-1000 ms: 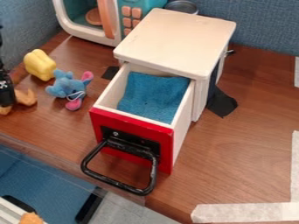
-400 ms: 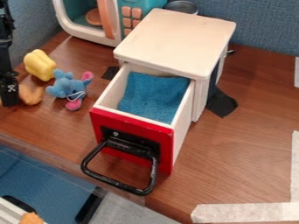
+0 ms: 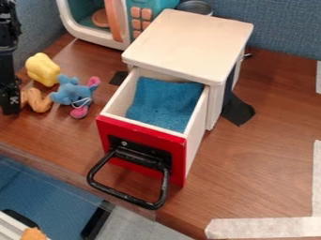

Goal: Put the brown object into the drawer

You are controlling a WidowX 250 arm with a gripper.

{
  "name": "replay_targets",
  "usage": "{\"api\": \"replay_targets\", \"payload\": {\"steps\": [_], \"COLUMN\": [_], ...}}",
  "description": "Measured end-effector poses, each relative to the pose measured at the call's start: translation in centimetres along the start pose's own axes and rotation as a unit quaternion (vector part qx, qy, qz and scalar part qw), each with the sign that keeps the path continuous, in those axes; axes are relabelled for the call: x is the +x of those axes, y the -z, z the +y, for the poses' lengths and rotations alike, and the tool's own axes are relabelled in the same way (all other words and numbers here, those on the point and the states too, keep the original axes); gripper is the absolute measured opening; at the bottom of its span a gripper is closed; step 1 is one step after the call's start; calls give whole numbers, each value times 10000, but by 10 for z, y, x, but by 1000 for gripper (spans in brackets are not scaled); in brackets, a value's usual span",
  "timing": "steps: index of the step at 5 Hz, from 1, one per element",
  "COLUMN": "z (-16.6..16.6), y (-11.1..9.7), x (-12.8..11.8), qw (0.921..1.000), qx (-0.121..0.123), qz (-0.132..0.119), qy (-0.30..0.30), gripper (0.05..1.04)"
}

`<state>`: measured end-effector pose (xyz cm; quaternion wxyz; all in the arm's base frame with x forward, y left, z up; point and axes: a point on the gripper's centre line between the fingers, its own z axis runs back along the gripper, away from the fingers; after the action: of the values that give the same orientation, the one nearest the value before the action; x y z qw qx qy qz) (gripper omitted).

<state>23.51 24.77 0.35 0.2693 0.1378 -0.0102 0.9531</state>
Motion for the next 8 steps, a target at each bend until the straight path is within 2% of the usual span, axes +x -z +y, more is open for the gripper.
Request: {"api": "replay_targets", "payload": {"steps": [1, 3, 4, 5, 6, 7, 8], "z": [27, 54, 67, 87, 104, 115, 125], "y": [-8, -67, -93, -108, -117, -118, -123], "x": [-12, -30, -38, -57, -70, -79, -87], "qw": [9984, 9864, 9779, 9665, 9597, 9555, 9499], "qx": [-195, -879, -1223, -1385, -1390, -1285, -1344], "qz": [150, 548, 553, 538, 528, 557, 588], "qy": [505, 1278, 1605, 2093, 2385, 2596, 2758], "gripper": [521, 521, 521, 521, 521, 521, 521]}}
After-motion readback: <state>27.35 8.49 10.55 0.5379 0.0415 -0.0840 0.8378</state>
